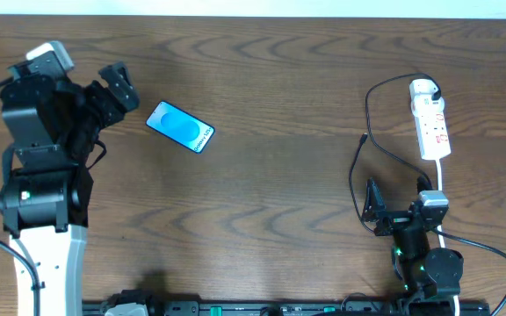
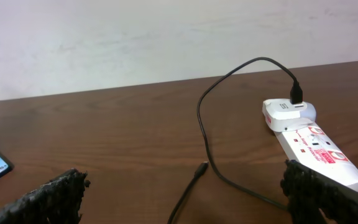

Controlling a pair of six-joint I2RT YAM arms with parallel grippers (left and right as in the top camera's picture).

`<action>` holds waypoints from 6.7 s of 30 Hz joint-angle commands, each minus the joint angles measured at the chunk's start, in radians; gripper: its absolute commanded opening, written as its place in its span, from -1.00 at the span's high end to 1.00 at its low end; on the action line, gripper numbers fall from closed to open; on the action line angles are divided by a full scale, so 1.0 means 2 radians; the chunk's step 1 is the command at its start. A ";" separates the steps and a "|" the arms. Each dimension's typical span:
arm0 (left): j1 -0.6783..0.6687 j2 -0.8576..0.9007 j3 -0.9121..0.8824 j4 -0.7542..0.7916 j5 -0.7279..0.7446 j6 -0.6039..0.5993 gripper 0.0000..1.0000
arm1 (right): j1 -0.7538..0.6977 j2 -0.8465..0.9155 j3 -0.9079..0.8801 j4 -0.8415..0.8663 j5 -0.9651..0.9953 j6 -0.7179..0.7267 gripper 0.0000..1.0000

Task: Plug charger to phone and switch on socket
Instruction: 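Move the left gripper forward over the blue phone, then lower the left gripper and grasp the phone's top edge, then lift the phone with the left gripper and tilt it upright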

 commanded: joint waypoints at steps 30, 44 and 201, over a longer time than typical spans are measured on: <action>-0.067 0.176 0.159 -0.104 -0.082 -0.198 -0.98 | 0.001 -0.002 -0.001 -0.002 -0.002 0.004 -0.99; -0.135 0.269 0.230 -0.134 -0.203 -0.288 -0.98 | 0.001 -0.002 -0.001 -0.002 -0.002 0.004 -0.99; -0.115 0.510 0.239 -0.266 -0.047 -0.200 -0.31 | 0.001 -0.002 -0.001 -0.002 -0.002 0.004 -0.99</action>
